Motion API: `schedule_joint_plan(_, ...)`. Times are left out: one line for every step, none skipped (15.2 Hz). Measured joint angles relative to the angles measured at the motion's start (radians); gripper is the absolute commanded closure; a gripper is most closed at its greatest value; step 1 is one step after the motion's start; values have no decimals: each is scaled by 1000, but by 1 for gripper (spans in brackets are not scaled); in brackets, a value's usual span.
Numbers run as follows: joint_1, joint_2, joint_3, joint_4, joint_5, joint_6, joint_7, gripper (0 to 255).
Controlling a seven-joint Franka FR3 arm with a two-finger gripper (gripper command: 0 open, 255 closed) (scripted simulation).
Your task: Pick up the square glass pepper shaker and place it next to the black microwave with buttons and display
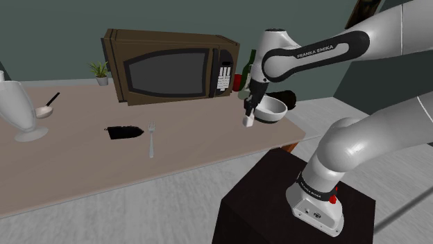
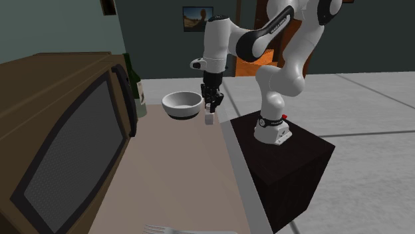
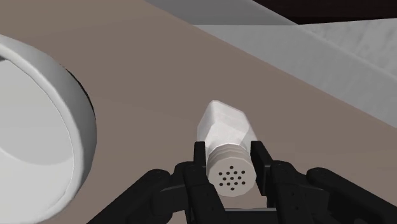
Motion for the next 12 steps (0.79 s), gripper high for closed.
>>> schedule_joint_plan(0,-4,0,11,1,-15,-1,255)
schedule_joint_plan(1,-12,1,20,2,-32,-1,255)
schedule_joint_plan(1,-19,1,32,2,-51,-2,255)
schedule_joint_plan(1,-22,1,43,3,-65,-4,255)
schedule_joint_plan(2,-26,2,52,4,-79,-3,255)
schedule_joint_plan(1,-30,2,63,4,-93,-5,255)
schedule_joint_plan(1,-35,1,76,4,-111,-6,255)
schedule_joint_plan(1,-38,1,86,5,-124,-8,255)
schedule_joint_plan(2,-43,3,97,6,-139,-6,255)
schedule_joint_plan(2,-46,3,109,6,-155,-7,255)
schedule_joint_plan(3,-53,4,118,7,-171,-8,255)
schedule_joint_plan(4,-56,5,130,9,-186,-7,255)
